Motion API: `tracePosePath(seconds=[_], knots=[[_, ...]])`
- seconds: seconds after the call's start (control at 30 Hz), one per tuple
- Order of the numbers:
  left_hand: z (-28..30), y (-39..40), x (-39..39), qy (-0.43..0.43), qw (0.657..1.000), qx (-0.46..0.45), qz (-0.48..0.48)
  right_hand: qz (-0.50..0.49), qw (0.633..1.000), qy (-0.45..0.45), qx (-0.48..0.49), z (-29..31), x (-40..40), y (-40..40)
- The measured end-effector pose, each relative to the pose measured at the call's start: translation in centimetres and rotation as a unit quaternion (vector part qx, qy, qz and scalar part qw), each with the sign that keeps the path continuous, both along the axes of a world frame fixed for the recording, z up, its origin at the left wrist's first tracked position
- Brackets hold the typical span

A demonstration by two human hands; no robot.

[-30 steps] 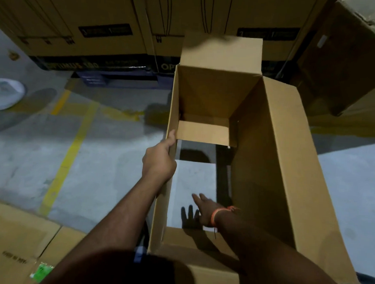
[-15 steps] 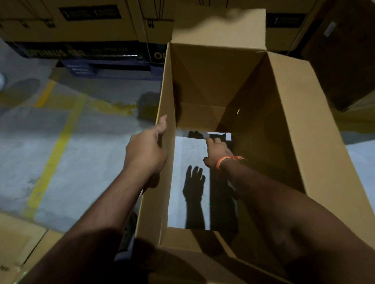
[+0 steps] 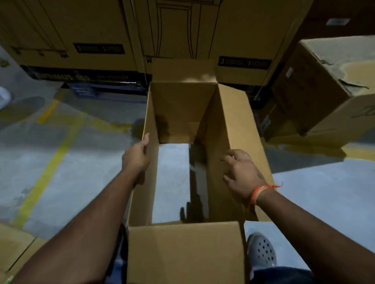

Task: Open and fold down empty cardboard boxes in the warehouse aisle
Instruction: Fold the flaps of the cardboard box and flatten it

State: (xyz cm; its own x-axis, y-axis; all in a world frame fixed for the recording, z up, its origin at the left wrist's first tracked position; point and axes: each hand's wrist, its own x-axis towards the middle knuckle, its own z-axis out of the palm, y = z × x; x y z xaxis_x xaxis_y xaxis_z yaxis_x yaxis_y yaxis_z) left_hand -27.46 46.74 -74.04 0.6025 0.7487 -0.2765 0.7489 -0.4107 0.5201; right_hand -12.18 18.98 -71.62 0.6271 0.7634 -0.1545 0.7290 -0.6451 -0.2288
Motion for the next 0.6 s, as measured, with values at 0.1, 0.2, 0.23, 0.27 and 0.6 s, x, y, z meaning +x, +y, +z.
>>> tracePosePath(seconds=[0.1,0.2,0.23,0.27,0.6], knots=[[0.1,-1.8,-1.3,-0.067,0.995,-0.061,0.042,-0.048,0.998,0.019,0.027,-0.9,-0.3,-3.0],[-0.3,-2.6,-4.8,-0.115,0.971,-0.177,0.11,-0.189,0.976,0.064,0.087,-1.7,0.5,-5.2],[-0.1,-3.1,-6.3,-0.125,0.957,-0.211,0.157,-0.248,0.958,0.093,0.106,-1.6,1.0,-5.8],[0.3,-3.8,-7.7,-0.126,0.936,-0.254,0.21,-0.305,0.935,0.135,0.12,-1.6,1.7,-6.7],[6.3,-8.8,-14.7,-0.024,0.832,-0.436,0.342,-0.415,0.857,0.25,0.178,1.5,0.0,-12.4]])
